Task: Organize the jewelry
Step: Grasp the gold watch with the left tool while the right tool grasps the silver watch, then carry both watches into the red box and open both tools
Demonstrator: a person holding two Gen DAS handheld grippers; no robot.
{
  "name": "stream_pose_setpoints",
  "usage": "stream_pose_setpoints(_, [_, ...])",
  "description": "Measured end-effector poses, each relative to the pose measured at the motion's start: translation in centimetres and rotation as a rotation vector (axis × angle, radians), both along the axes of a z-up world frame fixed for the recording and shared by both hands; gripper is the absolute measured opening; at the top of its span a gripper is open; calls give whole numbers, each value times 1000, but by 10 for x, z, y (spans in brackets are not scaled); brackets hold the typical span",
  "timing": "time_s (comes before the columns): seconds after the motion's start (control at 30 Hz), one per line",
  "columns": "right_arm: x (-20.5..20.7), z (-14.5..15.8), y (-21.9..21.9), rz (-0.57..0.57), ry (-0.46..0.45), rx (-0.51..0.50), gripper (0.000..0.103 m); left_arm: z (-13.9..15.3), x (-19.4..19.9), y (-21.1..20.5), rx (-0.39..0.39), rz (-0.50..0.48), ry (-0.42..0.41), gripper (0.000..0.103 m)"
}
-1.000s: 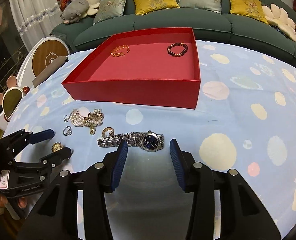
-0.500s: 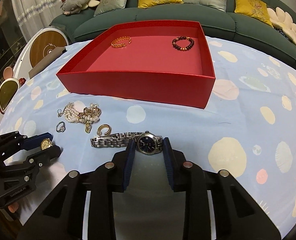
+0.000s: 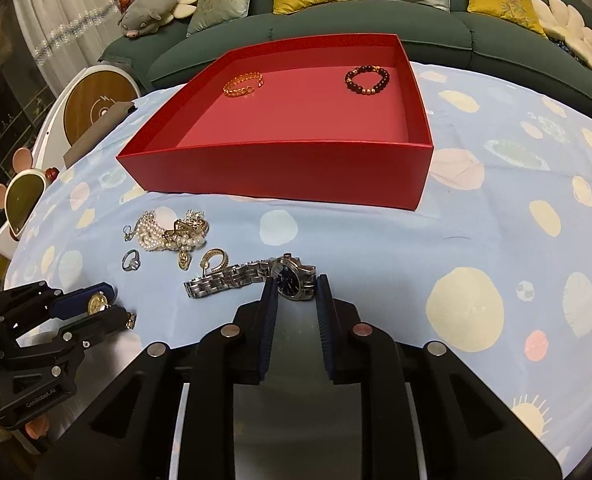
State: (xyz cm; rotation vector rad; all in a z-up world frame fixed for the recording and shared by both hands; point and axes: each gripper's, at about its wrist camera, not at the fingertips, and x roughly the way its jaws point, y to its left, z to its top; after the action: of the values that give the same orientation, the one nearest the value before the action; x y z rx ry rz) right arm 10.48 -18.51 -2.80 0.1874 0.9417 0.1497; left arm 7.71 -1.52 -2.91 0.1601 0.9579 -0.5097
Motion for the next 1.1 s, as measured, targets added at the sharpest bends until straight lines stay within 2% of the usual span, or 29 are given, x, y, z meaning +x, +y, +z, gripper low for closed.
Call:
stream_pose_setpoints(0.1, [4,0,1,6,-10,4,32,1,0,1,-4,1,2,25])
stream_pose_setpoints(0.2, [7,0,4,7,-14,-5,34,2,0,2,-8,1,-1,25])
stream_pose_setpoints(0.27, [7,0,6,9,-16,-19,24,3,0,5,-12,3,-2,25])
stream_pose_setpoints(0.37, [4,2,7,20,-21,-19,16,6,-1,8,-21,8,-4,25])
stream_pose_setpoints(0.4, [3,3,8,27,-21,-16,9,6,-1,8,-25,10,-3,25])
stream_pose_setpoints(0.63, [-6,20,17,49,-80,-30,8,16,0,14,-56,23,-8,25])
stream_pose_setpoints(1.1, [-11,61,10,24,-194,21,8,58,16,11,-125,72,-72,24])
